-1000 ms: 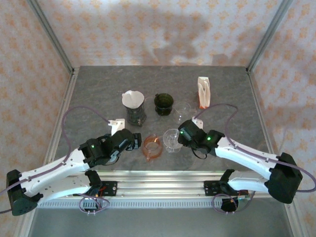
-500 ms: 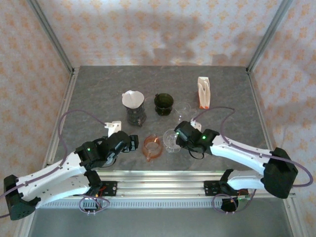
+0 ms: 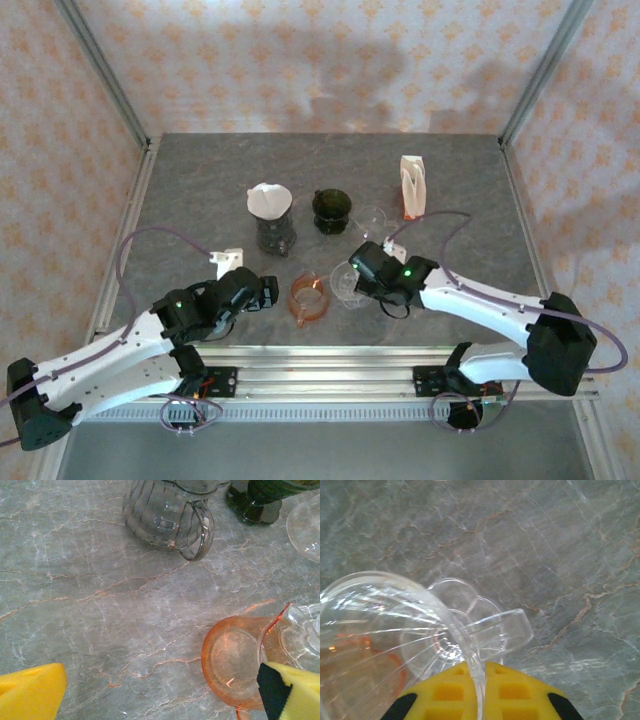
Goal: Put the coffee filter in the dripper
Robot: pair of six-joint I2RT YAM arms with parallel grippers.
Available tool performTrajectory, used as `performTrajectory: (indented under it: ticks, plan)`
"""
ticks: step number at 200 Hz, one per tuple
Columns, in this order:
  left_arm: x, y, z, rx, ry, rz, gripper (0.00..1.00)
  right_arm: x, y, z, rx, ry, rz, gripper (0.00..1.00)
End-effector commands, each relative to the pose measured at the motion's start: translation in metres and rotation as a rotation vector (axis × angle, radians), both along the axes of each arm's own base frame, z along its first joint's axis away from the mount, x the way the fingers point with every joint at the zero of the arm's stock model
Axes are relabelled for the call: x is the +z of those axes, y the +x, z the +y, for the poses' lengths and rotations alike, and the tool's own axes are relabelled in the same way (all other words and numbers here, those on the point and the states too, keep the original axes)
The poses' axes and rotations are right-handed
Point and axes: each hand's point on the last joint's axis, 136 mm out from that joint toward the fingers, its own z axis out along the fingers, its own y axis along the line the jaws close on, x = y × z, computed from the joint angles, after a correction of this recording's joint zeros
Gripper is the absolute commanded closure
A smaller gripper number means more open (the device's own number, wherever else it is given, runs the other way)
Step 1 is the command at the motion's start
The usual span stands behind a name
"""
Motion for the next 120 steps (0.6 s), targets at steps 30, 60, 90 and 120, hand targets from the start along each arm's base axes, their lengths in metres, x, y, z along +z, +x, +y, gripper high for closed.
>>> performTrajectory:
  ticks: [30, 60, 90, 120]
  plan:
    - [0.021, 0.004, 0.009, 0.037, -0.025, -0.06, 0.0, 0.06, 0.008, -0.023, 0.068, -0.066, -0.145, 1.0]
    - [0.036, 0.005, 0.018, 0.054, -0.015, -0.099, 0.0, 0.097, 0.007, 0.006, 0.24, 0.027, -0.182, 1.0]
    - [0.048, 0.004, 0.03, 0.082, -0.002, -0.138, 0.0, 0.114, -0.002, 0.054, 0.419, 0.111, -0.14, 1.0]
    - [0.051, 0.001, 0.039, 0.102, -0.002, -0.153, 0.0, 0.12, -0.005, 0.093, 0.527, 0.173, -0.11, 1.0]
